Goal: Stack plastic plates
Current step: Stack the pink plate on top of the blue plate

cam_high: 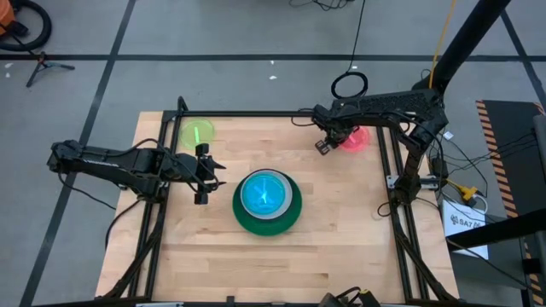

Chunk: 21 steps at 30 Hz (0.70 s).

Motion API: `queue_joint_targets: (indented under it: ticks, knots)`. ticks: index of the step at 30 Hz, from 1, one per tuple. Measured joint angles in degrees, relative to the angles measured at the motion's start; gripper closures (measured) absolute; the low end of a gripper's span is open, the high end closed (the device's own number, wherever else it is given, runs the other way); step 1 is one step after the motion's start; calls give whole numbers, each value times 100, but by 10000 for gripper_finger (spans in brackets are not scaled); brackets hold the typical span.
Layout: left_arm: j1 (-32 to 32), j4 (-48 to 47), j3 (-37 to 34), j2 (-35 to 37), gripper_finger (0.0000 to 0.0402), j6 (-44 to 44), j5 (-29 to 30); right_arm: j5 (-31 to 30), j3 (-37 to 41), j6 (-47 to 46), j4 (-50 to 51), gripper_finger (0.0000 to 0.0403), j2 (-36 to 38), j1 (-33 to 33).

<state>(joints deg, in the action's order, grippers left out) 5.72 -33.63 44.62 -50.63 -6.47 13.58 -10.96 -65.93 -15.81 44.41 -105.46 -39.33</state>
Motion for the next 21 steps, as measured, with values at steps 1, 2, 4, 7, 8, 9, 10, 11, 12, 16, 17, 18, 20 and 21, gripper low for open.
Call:
queue_joint_targets:
  ticks: [1, 2, 4, 7, 8, 9, 10, 11, 12, 16, 17, 18, 20, 21]
  knots:
    - [-2, 0, 0, 0, 179, -1, 0, 0, 0, 2, 21, 385, 7, 21]
    - [-2, 0, 0, 0, 179, -1, 0, 1, 0, 6, 40, 391, 21, 48]
    - [-2, 0, 0, 0, 179, -1, 0, 24, 0, 25, 100, 398, 84, 96]
    - [-2, 0, 0, 0, 179, -5, 0, 39, -20, 47, 250, 400, 263, 220]
    - [-2, 0, 0, 0, 179, -9, 0, 44, -48, 79, 287, 400, 347, 288]
    - [-1, 2, 0, 0, 179, -29, 0, 44, -78, 118, 310, 400, 445, 363]
    - [-1, 3, 0, 0, 179, -31, 0, 43, -109, 158, 327, 400, 552, 455]
    - [0, 7, 0, 0, 179, -31, 0, 42, -143, 218, 336, 400, 667, 566]
    - [-1, 22, 0, 0, 179, -33, 0, 46, -180, 320, 343, 400, 773, 689]
    - [-2, 44, 0, 0, 179, -39, 0, 51, -392, 597, 344, 401, 1156, 1287]
    - [-1, 44, 0, 0, 179, -51, 0, 51, -470, 631, 343, 402, 1223, 1459]
    - [-2, 44, 0, 2, 179, -61, 0, 52, -553, 686, 340, 402, 1272, 1631]
    - [-2, 46, 0, 2, 179, -71, 0, 50, -725, 928, 342, 402, 1329, 2034]
    - [-2, 46, 0, 0, 179, -73, 0, 50, -826, 1089, 345, 402, 1330, 2251]
